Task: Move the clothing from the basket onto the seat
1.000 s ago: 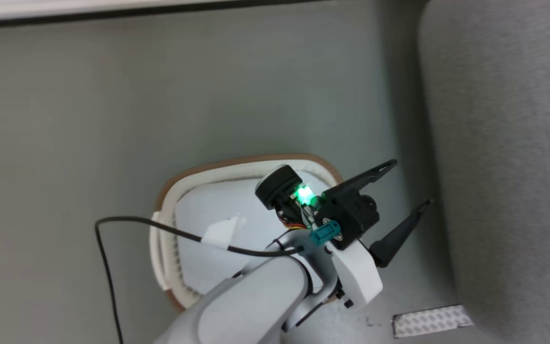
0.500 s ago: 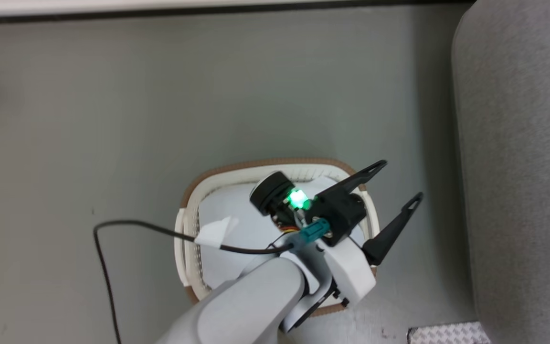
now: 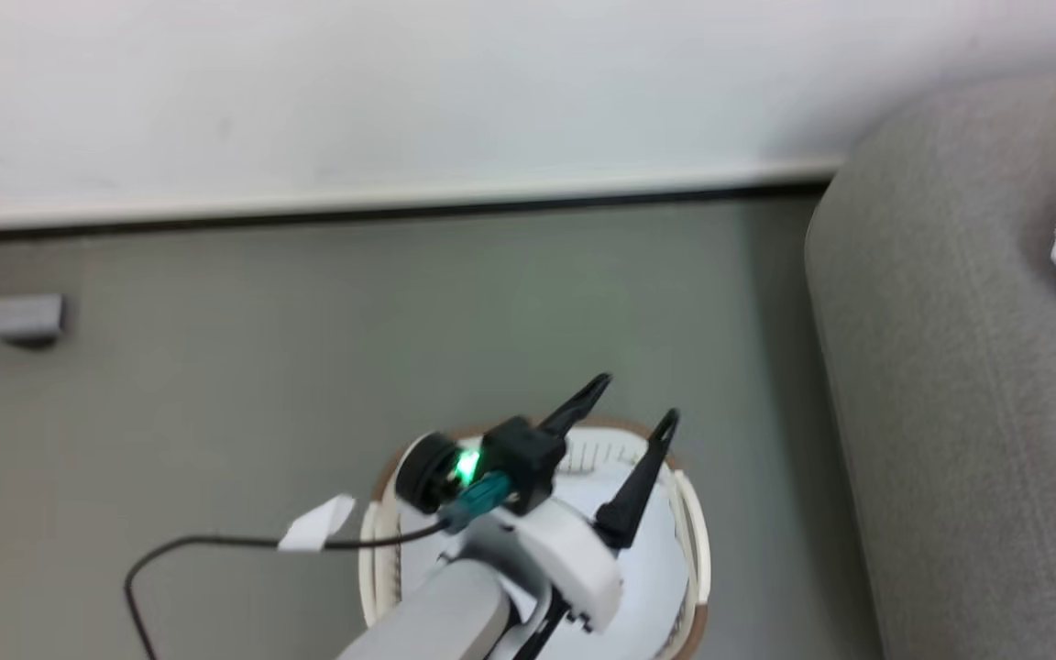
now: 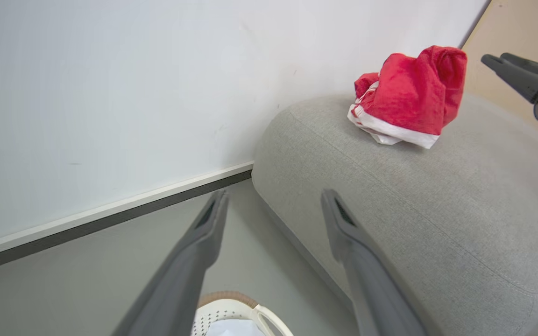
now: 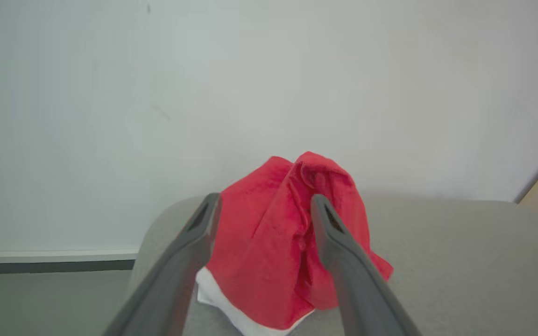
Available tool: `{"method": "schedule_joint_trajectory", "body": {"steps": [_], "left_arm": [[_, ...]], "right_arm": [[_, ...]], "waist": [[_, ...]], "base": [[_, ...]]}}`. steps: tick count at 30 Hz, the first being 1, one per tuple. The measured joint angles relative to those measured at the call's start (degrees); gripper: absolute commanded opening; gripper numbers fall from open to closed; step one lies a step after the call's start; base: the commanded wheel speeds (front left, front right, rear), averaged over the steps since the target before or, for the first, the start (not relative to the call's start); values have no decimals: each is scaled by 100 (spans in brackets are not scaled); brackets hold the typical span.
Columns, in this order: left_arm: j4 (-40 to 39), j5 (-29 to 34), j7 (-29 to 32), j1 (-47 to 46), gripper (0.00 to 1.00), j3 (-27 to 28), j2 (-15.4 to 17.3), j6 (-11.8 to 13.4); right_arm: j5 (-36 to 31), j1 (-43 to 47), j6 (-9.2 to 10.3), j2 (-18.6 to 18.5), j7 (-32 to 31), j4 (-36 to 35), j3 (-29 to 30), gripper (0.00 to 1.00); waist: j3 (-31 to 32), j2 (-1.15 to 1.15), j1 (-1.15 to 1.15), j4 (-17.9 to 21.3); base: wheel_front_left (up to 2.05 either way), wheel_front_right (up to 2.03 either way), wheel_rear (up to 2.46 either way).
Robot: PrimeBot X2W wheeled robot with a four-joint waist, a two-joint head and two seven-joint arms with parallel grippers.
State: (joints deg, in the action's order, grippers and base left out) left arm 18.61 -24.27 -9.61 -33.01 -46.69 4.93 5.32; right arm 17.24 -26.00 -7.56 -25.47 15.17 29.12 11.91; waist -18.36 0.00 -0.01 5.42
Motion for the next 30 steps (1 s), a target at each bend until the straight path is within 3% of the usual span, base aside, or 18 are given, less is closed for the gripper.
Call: {"method": "schedule_joint_trajectory", "body": {"steps": [11,23,30], "left_arm": [[377,-463,-321,912,100,413,357,231],[511,-558,-538,2000,100,1304,910,628],[142,-181,-552,2826,100,2106,994,604]], "right_arm": [[-151,1684,0,855,0,-1404,-792,100],[-701,2642,0,1741,0,-2020,-1103,100],[-932,3104,0,2041,0,-2039,-1036,100]], "waist": [[1209,0,-1,-247],[1997,0,0,-578],[2243,0,0,-635]], "base": [[0,0,0],[0,0,0],[0,0,0]]}}
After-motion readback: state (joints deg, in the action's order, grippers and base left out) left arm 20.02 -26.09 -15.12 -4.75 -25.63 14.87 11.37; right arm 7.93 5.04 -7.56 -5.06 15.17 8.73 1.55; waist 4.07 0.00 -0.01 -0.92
